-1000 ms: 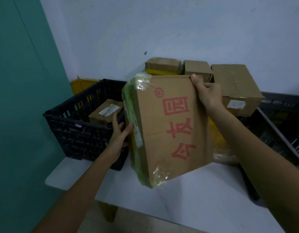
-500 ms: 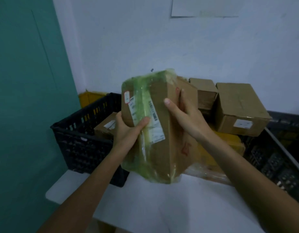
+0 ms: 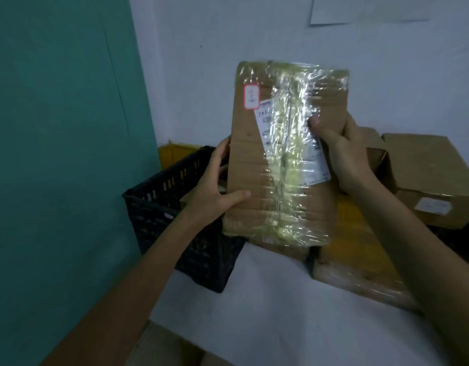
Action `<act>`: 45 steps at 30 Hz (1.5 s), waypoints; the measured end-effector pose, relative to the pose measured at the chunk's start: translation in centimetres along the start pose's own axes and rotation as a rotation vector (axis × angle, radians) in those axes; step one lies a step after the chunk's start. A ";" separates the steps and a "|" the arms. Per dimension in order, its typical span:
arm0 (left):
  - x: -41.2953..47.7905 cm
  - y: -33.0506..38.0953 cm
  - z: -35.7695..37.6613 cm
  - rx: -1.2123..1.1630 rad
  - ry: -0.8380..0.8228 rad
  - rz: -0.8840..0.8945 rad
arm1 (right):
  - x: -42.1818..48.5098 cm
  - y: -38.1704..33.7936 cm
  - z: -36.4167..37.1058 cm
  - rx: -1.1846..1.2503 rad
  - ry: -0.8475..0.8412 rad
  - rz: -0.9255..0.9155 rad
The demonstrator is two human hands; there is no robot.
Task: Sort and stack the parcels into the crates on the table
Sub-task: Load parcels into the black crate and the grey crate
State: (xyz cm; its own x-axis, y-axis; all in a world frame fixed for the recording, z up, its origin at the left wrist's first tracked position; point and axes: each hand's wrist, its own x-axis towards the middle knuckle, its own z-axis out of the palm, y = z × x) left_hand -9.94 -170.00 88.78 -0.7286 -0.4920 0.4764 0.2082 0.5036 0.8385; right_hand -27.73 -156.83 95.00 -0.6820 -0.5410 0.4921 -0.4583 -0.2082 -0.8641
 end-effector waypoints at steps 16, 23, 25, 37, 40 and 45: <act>10.6 -1.2 -8.2 0.060 0.140 0.185 | 11.3 0.8 7.0 -0.230 0.118 -0.093; 13.1 -5.1 -11.4 0.063 -0.065 0.091 | 15.8 4.5 12.3 -0.275 0.132 0.113; 14.1 -6.8 -12.1 0.012 0.000 0.048 | 16.7 5.4 13.6 -0.326 0.092 0.163; 17.1 -17.5 -14.4 -0.423 0.078 -0.389 | 18.5 11.7 18.5 -0.703 -0.255 0.367; 16.9 -19.4 -13.1 -0.416 0.005 -0.456 | 17.8 13.4 18.4 -0.769 -0.277 0.392; 16.1 -22.2 -11.0 -0.370 -0.096 -0.585 | 16.9 15.5 18.6 -0.963 -0.349 0.388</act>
State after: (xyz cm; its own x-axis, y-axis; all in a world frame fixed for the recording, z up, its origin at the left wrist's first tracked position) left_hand -19.08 -196.91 80.72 -0.8399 -0.5349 -0.0923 -0.0399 -0.1087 0.9933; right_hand -35.74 -184.31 87.95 -0.7467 -0.6650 0.0157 -0.6043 0.6683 -0.4339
